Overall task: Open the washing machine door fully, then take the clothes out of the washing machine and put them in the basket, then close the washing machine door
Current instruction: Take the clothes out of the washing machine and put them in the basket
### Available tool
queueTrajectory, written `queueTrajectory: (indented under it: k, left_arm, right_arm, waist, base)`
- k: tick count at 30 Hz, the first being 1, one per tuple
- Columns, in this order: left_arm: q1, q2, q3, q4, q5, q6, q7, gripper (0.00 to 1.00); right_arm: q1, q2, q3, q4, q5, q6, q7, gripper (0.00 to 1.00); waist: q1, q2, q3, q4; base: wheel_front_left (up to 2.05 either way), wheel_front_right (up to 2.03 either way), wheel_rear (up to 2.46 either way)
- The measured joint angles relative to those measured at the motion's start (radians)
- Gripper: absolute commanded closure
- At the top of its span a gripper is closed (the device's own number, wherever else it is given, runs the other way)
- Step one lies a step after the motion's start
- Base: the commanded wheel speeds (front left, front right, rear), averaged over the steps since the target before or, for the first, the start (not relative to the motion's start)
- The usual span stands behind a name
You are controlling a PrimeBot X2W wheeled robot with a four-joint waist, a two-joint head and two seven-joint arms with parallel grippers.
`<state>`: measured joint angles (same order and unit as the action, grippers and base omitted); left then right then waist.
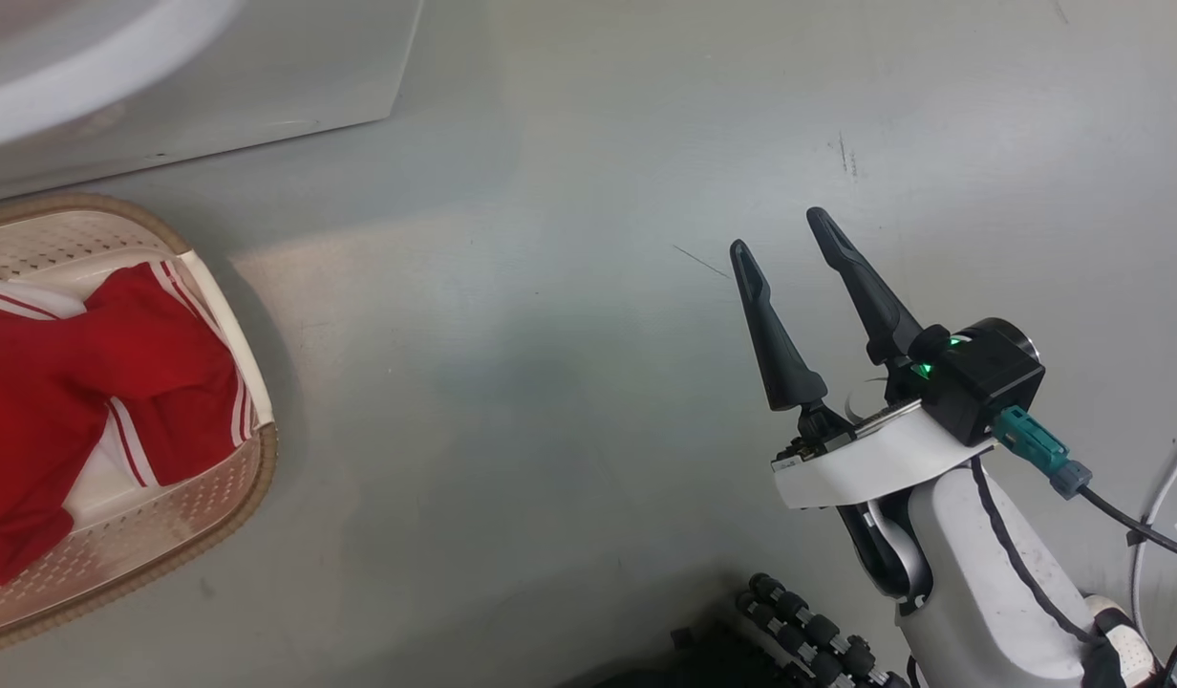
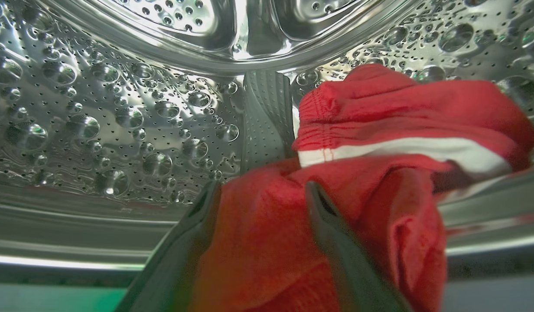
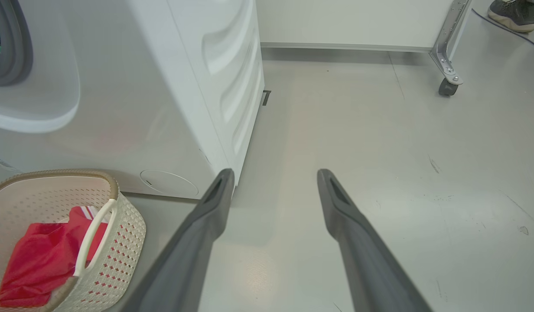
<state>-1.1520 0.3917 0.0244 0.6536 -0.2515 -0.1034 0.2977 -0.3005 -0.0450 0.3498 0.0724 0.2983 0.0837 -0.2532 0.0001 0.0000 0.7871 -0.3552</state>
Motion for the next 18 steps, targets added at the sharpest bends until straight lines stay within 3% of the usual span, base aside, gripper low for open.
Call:
queueTrajectory:
  k: [16, 17, 18]
  left_arm:
    - [-0.084, 0.003, -0.003, 0.120, -0.005, -0.007, 0.017, 0.00]
    - [-0.087, 0.004, -0.007, 0.126, -0.005, -0.007, 0.019, 0.55]
    - [-0.091, 0.004, -0.010, 0.132, -0.005, -0.007, 0.019, 1.00]
  right_arm:
    - [-0.010, 0.000, 0.005, 0.001, -0.001, -0.015, 0.000, 0.00]
    - [-0.011, 0.000, 0.005, 0.001, -0.002, -0.015, 0.000, 0.00]
    - [-0.014, 0.000, 0.006, 0.001, -0.002, -0.015, 0.000, 0.00]
  waist:
    - [0.0000, 0.0000, 0.013, 0.003]
    - [0.0000, 0.0000, 0.013, 0.004]
    - [0.0000, 0.0000, 0.013, 0.005]
  base:
    - [0.00, 0.00, 0.00]
    - [0.00, 0.00, 0.00]
    - [0.00, 0.00, 0.00]
